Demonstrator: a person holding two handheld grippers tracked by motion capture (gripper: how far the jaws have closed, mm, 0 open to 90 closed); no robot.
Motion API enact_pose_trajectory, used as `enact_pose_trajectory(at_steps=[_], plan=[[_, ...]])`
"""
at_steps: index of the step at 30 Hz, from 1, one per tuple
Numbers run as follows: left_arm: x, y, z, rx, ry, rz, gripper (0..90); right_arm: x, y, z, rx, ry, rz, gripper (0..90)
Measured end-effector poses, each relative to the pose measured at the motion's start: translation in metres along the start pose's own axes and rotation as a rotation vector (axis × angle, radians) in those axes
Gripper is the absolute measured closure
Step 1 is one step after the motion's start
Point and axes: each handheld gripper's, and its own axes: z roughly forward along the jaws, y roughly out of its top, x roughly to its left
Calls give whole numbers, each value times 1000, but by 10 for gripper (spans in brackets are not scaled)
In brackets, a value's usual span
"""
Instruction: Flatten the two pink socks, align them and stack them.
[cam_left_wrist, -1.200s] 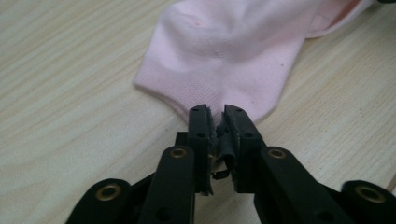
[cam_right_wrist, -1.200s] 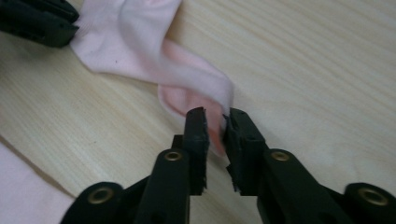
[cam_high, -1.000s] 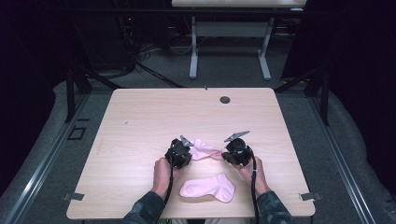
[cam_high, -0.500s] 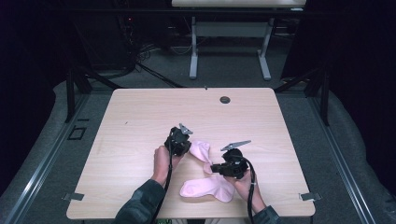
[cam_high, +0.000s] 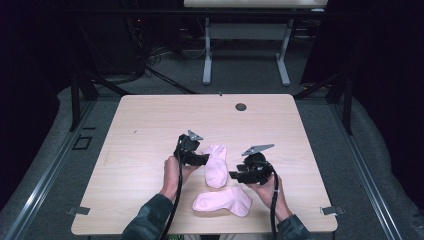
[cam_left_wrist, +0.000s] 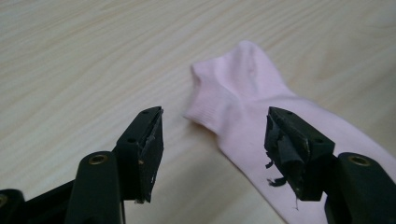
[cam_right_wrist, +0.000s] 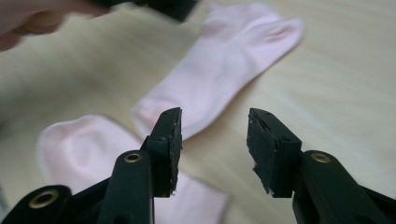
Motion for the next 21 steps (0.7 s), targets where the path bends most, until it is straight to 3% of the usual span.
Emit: enact_pose_trajectory(at_steps=[3,6,8,14,16,21], plan=[[-17,-13,-14,-7,-40,42,354,-15,14,4,-2,-54,-33,540],[-31,-24,-20,-3,-92,50,354,-26,29,17,15,-70,-39,541],[-39,-29,-20,4,-133,50,356,-29,38,25,23,-84,-54,544],[-58,-34,-8,45,-177,93,378,-31,64,59,62,-102,-102,547],[-61,-36,-1,68,-190,102,447,-34,72,71,71,-118,-117,549],[-63,-38,7,112,-192,134,602,-38,80,99,107,-141,-93,581]])
